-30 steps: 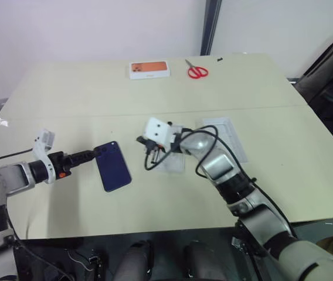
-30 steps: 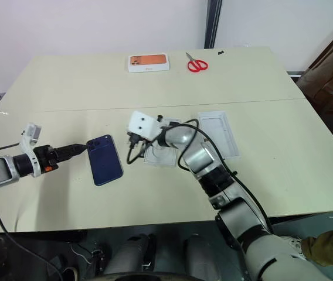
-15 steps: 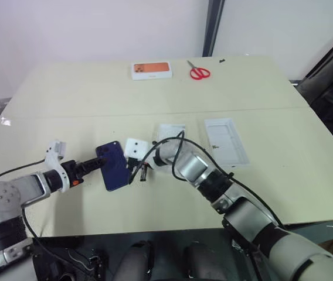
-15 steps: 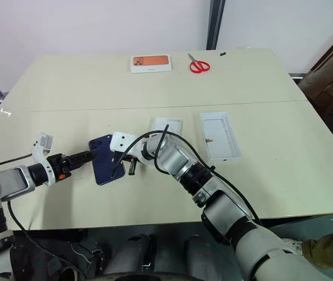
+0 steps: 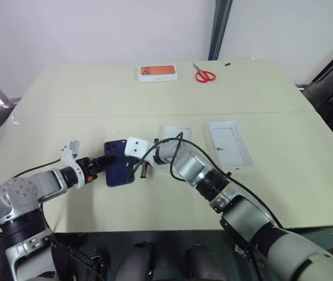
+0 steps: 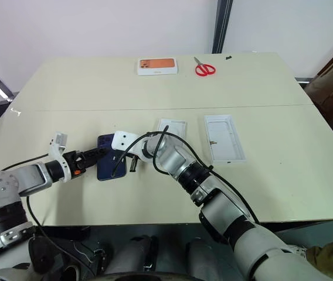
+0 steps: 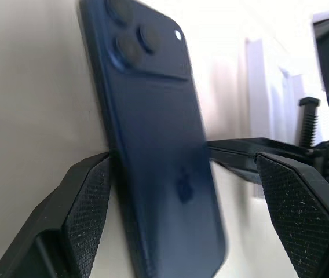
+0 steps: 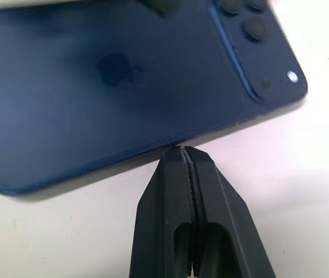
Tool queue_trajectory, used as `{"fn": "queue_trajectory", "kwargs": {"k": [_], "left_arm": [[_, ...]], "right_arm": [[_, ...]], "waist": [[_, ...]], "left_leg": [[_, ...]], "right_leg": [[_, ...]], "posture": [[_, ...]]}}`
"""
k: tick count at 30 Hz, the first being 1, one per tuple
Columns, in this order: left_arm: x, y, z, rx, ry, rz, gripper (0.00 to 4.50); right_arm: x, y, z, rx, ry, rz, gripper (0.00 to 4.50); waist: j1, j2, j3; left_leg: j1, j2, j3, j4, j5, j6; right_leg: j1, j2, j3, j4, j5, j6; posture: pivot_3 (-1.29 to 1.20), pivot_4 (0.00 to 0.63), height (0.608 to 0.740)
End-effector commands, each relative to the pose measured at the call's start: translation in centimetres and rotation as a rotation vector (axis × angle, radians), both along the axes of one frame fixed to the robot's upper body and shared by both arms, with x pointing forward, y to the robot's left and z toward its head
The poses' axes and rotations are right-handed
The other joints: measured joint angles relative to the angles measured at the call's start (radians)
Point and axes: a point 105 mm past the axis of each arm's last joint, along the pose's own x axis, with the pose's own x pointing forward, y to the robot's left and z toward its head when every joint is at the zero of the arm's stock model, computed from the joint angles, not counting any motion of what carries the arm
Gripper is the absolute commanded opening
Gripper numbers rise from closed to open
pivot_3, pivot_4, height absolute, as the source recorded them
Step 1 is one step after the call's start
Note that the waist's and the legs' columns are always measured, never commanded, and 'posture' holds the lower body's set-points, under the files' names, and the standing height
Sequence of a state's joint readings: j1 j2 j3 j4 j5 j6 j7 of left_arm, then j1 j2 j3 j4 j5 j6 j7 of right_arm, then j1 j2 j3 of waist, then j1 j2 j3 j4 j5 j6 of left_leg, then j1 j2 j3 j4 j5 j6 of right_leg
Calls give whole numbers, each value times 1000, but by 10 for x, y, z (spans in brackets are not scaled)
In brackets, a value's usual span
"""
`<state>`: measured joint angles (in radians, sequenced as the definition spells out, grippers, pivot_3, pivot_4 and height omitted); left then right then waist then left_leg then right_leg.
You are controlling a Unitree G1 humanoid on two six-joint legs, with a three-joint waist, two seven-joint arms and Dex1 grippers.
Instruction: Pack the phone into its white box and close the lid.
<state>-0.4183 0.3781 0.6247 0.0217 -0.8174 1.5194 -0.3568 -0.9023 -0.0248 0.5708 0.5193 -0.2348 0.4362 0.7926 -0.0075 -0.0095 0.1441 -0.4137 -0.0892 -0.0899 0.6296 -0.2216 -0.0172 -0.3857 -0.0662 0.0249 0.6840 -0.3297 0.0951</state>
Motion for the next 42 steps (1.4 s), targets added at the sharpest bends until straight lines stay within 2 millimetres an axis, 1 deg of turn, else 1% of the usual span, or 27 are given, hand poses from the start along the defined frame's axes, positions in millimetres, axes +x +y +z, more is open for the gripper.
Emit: {"fn": "queue_trajectory", "kwargs": {"k": [1,5,10,13,15,16,23,26,28,30,33,35,37,39,41,42], "left_arm": [[-8,-28,-17,-69,116,-121,4090],[-4,-31,-14,-63,109,-130,4090],[3,-16,-14,-59,108,-62,4090],[1,-13,-16,-64,113,-59,3216],[0,-13,-16,-58,115,-62,2324],[0,-13,-16,-61,119,-63,1773],[-4,-9,-15,-76,123,-52,1773],[-4,-6,-15,-78,126,-41,919],[-4,-7,-15,-88,126,-40,16],[-4,-8,-14,-107,125,-43,16],[-4,-12,-11,-141,114,-54,16],[-2,-12,-9,-171,102,-44,16],[0,-13,-2,-213,69,-44,16],[3,-13,6,-247,25,-33,16],[7,-13,16,-257,-42,-16,16],[9,-15,20,-269,-66,-16,2]], "right_arm": [[-2,0,0,3,-2,3,33],[-2,-1,-2,-2,-2,1,33],[-2,-4,-4,-4,-2,-4,33],[-2,-6,-4,-6,-1,-11,0],[-1,-7,-5,-9,-2,-12,0],[-1,-8,-5,-12,-3,-14,0],[0,-10,-6,-16,-7,-19,0],[0,-9,-6,-15,-6,-18,0],[0,-9,-7,-16,-8,-17,0],[0,-10,-6,-11,-9,-20,0],[1,-11,2,29,-10,-20,0],[-1,-12,14,97,-9,-12,0],[-6,-9,35,232,18,10,0],[-9,-10,62,382,30,10,0],[-10,-18,81,504,88,5,0],[-9,-26,84,523,110,-13,259]], "waist": [[0,0,0],[-1,0,0],[-3,0,0],[-3,0,0],[-4,0,0],[-5,0,0],[-7,0,0],[-8,0,0],[-8,-1,0],[-10,-1,0],[-9,-1,0],[-5,-1,0],[-4,-2,1],[-6,-2,2],[-9,-3,2],[-9,-3,2]], "left_leg": [[0,0,0,0,0,0],[0,0,0,0,0,0],[0,0,0,0,0,0],[0,0,0,0,0,0],[0,0,0,-1,0,0],[0,0,0,-1,0,0],[0,0,0,-2,0,0],[0,0,0,-2,0,0],[0,0,0,-2,0,0],[0,1,0,-2,0,0],[0,1,0,-2,0,0],[0,0,0,-2,0,0],[0,0,0,-2,0,0],[-2,0,0,-2,0,0],[-4,1,0,-2,0,0],[-5,1,0,-2,0,0]], "right_leg": [[0,0,0,0,0,0],[0,0,0,0,0,0],[0,0,0,0,0,0],[0,0,0,0,0,0],[0,0,0,-1,0,0],[-1,0,0,-1,0,0],[-1,0,0,-1,0,0],[-1,0,0,-1,0,0],[-1,0,0,-1,0,0],[-1,0,0,-1,0,0],[-1,0,0,-1,0,0],[-1,0,0,-2,0,0],[-1,0,0,-2,0,0],[-3,0,0,-2,0,0],[-4,0,0,-2,0,0],[-5,1,0,-2,0,0]], "posture": [[0,150,734],[0,150,734],[0,150,734],[0,150,734],[0,150,734],[0,150,734],[0,150,734],[0,150,734],[0,150,734],[0,150,734],[0,150,734],[0,150,734],[0,150,734],[0,150,734],[0,150,734],[0,150,734]]}}
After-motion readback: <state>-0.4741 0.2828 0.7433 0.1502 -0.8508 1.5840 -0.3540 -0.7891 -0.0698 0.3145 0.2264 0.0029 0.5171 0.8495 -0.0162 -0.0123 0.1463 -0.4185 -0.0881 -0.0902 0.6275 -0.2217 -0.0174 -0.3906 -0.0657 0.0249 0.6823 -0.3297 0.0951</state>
